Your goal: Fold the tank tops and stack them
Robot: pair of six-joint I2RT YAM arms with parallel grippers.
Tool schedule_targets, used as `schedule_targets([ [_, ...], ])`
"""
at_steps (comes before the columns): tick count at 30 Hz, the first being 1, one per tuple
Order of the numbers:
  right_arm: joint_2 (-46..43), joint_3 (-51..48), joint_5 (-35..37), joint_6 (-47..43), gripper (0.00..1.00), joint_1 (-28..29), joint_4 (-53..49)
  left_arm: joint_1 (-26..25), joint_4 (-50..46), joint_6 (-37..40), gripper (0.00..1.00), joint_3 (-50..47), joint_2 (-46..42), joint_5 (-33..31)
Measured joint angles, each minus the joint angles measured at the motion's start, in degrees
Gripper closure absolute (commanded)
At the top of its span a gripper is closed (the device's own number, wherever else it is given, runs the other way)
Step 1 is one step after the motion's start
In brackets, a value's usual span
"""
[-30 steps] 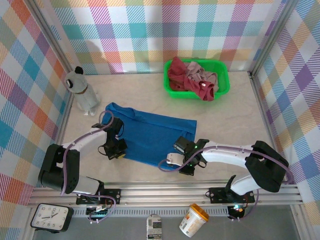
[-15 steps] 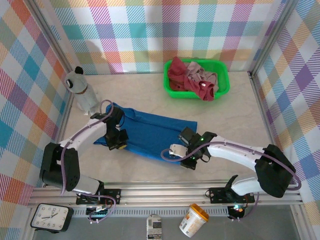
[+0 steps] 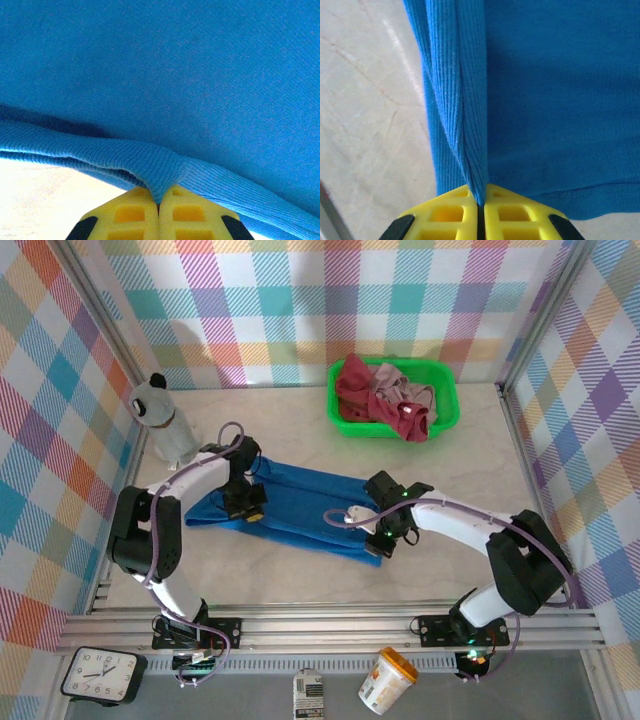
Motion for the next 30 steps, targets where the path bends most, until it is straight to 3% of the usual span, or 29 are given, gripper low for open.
schedule_targets([
  [9,5.0,1.7,0.1,0.0,0.79,-2.8,1.5,0.0,-0.8,2.6,0.93,5.3,6.8,-1.1],
  [17,5.3,1.9,4.1,1.4,0.70,-4.3,3.4,0.0,-0.8,2.9,0.90,5.6,7.3,-3.2],
  [24,7.3,3.2,9.4,5.6,0.66,-7.8,4.2,0.0,-0.8,3.0,0.67,6.2,7.8,-5.1],
  [30,6.8,3.3,10.6,8.1,0.59,-9.0,3.8,0.1,-1.2,3.7,0.55,8.6,8.2,-5.9],
])
